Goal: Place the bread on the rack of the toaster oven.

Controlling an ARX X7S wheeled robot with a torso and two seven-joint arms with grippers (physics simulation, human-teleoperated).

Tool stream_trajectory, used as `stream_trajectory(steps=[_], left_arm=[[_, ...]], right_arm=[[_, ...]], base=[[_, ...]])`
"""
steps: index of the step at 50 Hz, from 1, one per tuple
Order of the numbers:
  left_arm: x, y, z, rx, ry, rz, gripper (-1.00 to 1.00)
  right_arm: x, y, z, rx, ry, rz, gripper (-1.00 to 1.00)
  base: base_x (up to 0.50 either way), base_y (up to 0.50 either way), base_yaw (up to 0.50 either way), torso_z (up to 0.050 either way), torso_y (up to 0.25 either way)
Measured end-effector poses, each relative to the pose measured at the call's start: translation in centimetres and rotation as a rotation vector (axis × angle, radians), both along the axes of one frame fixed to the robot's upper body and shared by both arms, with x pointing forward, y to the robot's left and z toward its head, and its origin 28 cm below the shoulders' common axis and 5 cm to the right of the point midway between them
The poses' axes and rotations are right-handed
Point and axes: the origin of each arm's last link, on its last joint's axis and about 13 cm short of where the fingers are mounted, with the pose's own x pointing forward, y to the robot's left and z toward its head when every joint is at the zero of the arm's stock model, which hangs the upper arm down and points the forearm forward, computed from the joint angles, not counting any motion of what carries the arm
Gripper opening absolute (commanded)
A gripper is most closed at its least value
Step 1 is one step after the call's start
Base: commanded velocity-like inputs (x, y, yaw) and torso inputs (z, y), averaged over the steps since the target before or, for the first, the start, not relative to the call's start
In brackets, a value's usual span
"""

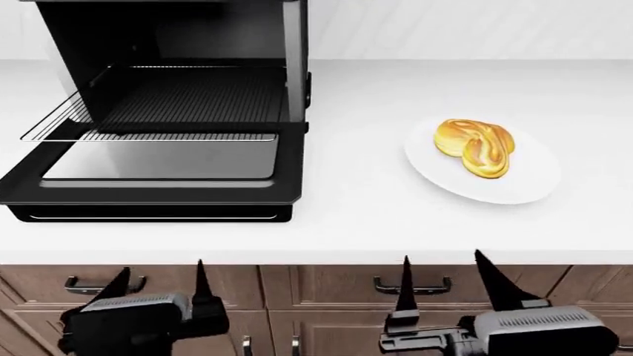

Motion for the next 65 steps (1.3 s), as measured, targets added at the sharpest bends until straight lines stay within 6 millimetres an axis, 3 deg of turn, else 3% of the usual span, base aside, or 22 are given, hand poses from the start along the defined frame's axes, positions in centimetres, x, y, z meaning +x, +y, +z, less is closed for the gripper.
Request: stream_trajectory(steps=[7,15,27,44,54,65], left_arm=[[0.8,0.8,4.5,-0.025,-0.077,-0.002,1.00],[2.8,1.3,9.8,-0.066,-0.164,-0.041,1.00],[6.6,1.1,15.4,-0.022,-0.279,-0.117,1.00],[9.4,1.6,17.7,0.018,-0.310,-0.100,1.00],[10.3,2.0,18.0,0.032,-0.324,-0.080,1.00],[10.8,2.1,18.0,0.035,-0.335,-0.077,1.00]], right_arm=[[1.1,-0.2,5.2,0.025,-0.163,0.061,1.00],[2.5,-0.7,10.1,0.012,-0.227,0.089,1.00],[5.0,-1.6,14.5,-0.071,-0.264,0.059,1.00],[7.9,-2.7,17.1,-0.102,-0.199,0.001,1.00],[9.5,-3.2,17.8,-0.049,-0.066,-0.015,1.00],[10.0,-3.4,18.1,0.044,0.060,-0.041,1.00]], base=[[0.00,0.00,0.00,0.000,0.000],[0.00,0.00,0.00,0.000,0.000],[0.00,0.00,0.00,0.000,0.000],[0.00,0.00,0.00,0.000,0.000],[0.00,0.00,0.00,0.000,0.000],[0.00,0.00,0.00,0.000,0.000]])
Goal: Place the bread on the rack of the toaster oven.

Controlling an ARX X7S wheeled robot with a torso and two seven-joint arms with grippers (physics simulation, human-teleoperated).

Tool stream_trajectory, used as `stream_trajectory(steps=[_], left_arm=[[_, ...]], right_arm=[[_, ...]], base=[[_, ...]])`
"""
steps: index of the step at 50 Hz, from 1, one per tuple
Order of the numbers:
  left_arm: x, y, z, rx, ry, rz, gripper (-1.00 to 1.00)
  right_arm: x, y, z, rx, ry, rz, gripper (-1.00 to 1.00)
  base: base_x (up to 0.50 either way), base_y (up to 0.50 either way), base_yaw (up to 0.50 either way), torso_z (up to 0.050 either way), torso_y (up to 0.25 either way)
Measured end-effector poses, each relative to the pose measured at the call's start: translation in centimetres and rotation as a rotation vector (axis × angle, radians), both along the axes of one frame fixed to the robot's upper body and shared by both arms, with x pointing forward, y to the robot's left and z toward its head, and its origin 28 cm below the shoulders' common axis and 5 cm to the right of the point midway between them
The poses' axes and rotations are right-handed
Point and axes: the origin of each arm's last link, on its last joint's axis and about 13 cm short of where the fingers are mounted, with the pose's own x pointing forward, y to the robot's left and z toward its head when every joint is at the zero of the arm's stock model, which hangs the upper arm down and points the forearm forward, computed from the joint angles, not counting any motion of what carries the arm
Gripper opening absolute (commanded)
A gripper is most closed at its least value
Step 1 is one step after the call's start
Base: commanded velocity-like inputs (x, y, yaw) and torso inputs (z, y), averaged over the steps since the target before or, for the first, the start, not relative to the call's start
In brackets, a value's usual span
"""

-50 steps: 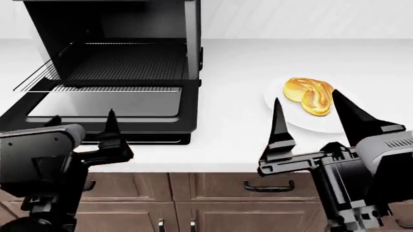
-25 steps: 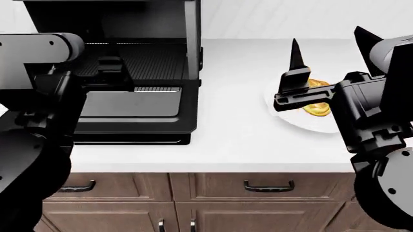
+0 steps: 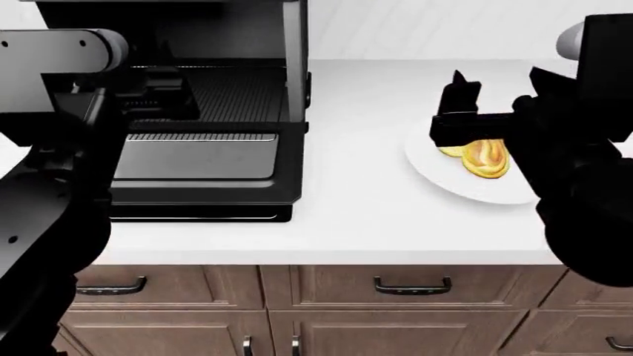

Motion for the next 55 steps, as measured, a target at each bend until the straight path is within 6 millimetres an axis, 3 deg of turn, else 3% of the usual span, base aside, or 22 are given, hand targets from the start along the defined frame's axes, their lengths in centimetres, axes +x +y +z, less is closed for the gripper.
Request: stream_trajectory(steps=[26,55], left_arm=[[0.3,0.0,-0.1,-0.008,-0.007,-0.002,1.00],[0.3,0.1,-0.3,-0.018,-0.012,0.000,1.00]], right_arm=[[0.6,-0.4,0.8,0.059,0.154,-0.078,1.00],[1.0,-1.2,-0.7,0.057,0.354,-0.178,1.00]], base=[[0.00,0.00,0.00,0.000,0.000],[0.00,0.00,0.00,0.000,0.000]])
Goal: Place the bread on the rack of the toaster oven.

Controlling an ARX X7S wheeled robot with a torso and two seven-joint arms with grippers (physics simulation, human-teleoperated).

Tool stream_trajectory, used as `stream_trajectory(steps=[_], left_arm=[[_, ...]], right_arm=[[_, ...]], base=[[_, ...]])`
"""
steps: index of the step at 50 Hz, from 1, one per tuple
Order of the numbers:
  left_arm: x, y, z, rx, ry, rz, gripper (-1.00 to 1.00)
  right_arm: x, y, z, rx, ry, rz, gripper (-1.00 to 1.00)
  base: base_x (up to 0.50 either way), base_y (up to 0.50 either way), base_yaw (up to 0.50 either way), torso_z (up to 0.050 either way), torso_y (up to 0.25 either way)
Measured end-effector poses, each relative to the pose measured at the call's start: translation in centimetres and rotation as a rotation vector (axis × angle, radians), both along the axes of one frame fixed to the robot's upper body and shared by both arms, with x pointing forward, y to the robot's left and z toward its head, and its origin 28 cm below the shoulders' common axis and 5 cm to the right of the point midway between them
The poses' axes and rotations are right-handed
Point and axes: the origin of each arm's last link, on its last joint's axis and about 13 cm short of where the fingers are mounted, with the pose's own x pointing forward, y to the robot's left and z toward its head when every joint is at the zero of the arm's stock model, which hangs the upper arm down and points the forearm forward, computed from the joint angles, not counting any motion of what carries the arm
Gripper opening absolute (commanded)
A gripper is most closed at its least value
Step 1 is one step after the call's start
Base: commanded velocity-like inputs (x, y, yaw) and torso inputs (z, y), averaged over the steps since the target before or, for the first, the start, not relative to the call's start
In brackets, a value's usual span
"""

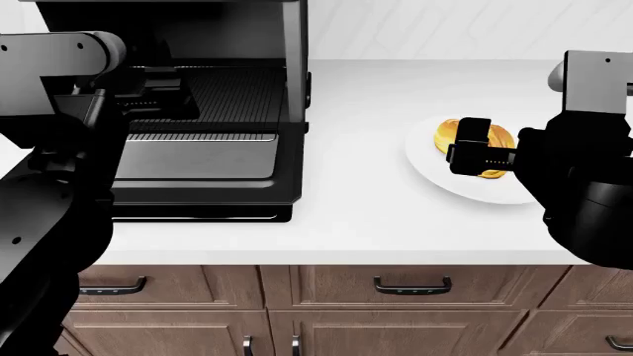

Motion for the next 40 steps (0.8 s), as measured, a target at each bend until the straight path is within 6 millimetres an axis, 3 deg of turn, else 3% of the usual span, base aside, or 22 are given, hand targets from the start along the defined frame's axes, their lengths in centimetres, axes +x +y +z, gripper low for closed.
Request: stream_trajectory(steps=[40], left_arm=[[0.4,-0.1,-0.5,0.000,0.013,-0.005,1.00]], right_arm=[[5.3,-0.8,0.0,-0.025,0.118,-0.042,1.00]], base=[[0.00,0.00,0.00,0.000,0.000]])
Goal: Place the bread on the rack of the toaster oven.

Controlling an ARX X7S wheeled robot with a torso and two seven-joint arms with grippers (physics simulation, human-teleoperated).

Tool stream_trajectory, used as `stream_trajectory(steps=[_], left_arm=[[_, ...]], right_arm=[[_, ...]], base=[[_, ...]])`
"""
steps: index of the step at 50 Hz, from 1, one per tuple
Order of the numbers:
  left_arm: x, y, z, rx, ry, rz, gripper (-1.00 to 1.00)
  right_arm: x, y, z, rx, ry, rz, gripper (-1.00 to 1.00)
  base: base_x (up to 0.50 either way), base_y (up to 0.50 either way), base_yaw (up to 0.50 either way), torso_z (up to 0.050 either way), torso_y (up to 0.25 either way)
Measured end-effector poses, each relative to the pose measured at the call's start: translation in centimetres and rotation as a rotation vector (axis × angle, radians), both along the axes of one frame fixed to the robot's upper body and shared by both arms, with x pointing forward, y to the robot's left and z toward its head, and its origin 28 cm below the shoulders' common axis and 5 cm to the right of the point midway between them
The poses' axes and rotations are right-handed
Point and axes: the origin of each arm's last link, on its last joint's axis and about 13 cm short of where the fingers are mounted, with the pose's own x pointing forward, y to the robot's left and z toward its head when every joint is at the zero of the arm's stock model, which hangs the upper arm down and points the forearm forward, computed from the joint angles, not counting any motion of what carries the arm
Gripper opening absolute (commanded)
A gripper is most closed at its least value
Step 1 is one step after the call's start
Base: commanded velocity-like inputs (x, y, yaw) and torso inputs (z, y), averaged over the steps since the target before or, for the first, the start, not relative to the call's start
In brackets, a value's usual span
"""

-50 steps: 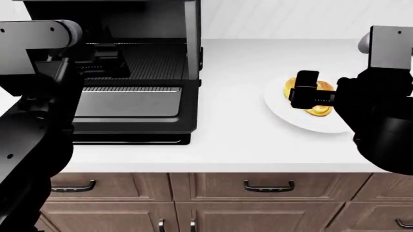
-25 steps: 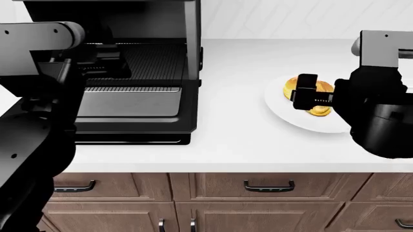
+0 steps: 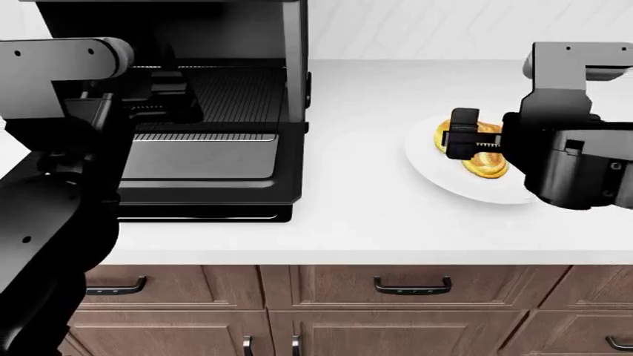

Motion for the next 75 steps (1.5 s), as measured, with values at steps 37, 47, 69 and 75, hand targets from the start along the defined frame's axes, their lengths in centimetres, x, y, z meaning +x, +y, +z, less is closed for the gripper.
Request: stream_trajectory(steps=[37,47,69,75], left_arm=[[0.1,0.1,-0.5,0.000,0.013,0.003,1.00],[0.2,0.1,-0.6,0.001,0.015,0.002,1.00],[0.3,0.0,-0.5,0.001,0.014,-0.001,1.00],[0.2,0.0,-0.5,0.001,0.014,-0.001,1.00]], right_arm=[[2.7,-0.2,-1.0,-0.022,0.091,-0.033,1.00],[3.1,-0.3,-1.2,-0.025,0.109,-0.039,1.00],[3.6,-0.3,-1.6,-0.035,0.134,-0.043,1.00],[3.6,-0.3,-1.8,-0.037,0.143,-0.045,1.00]], base=[[0.00,0.00,0.00,0.000,0.000],[0.00,0.00,0.00,0.000,0.000],[0.00,0.00,0.00,0.000,0.000],[0.00,0.00,0.00,0.000,0.000]])
